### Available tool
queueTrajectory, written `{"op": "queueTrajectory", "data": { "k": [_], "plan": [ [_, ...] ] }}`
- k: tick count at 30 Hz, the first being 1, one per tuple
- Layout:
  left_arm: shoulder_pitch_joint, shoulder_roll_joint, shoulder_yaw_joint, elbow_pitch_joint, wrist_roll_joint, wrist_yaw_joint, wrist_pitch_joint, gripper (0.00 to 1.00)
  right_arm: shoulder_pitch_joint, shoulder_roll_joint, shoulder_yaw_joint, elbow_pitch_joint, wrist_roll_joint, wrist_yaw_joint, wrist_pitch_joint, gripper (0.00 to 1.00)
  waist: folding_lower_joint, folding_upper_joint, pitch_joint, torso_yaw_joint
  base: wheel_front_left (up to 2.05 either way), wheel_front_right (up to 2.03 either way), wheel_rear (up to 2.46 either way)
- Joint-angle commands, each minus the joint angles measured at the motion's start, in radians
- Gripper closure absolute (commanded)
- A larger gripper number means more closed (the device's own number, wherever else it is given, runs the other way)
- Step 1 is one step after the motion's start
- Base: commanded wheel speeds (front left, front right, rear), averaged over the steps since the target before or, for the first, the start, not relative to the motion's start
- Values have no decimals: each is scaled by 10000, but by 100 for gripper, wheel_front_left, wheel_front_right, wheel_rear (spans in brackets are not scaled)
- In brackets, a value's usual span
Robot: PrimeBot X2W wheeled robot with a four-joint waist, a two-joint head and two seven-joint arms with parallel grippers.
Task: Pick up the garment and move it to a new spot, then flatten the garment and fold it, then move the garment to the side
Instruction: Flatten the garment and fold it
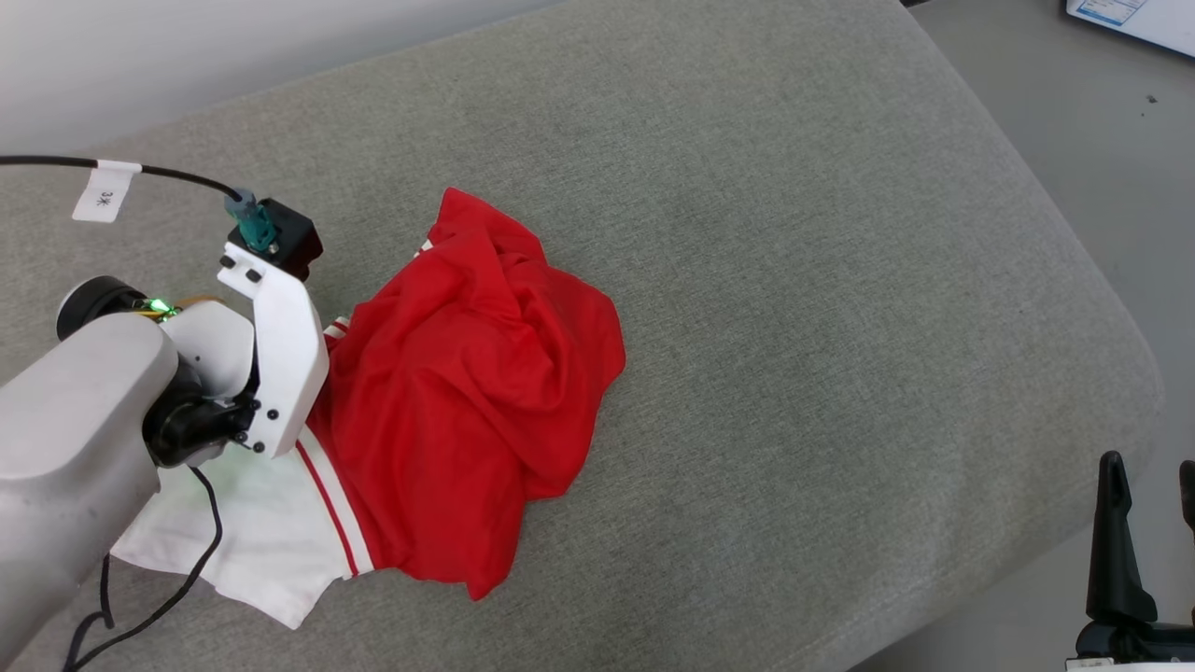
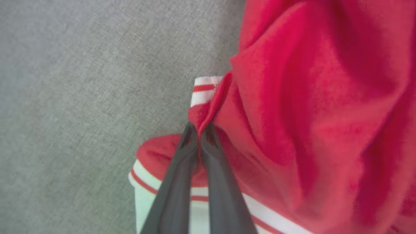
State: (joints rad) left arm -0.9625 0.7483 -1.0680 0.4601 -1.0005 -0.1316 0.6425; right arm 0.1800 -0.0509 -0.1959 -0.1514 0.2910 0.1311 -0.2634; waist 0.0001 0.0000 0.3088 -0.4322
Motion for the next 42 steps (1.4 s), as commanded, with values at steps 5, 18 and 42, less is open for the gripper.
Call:
{"op": "queueTrajectory", "data": {
  "k": [5,18,42],
  "plan": [
    [-588,164,16,-56,-511,17,-642,100,-62,12,-95,12,-52,-7,-20,0,-1,0,-134,186,0,0,0],
    [-2455,981,446,2079,265,26,-2874,100,-243,12,13,-4,-220,-7,-20,0,-1,0,-54,450,0,0,0],
    [-3147,-102,198,5343,928,100,-4782,0,-329,11,-106,186,148,-7,-20,0,-1,0,478,767,0,0,0]
  ]
}}
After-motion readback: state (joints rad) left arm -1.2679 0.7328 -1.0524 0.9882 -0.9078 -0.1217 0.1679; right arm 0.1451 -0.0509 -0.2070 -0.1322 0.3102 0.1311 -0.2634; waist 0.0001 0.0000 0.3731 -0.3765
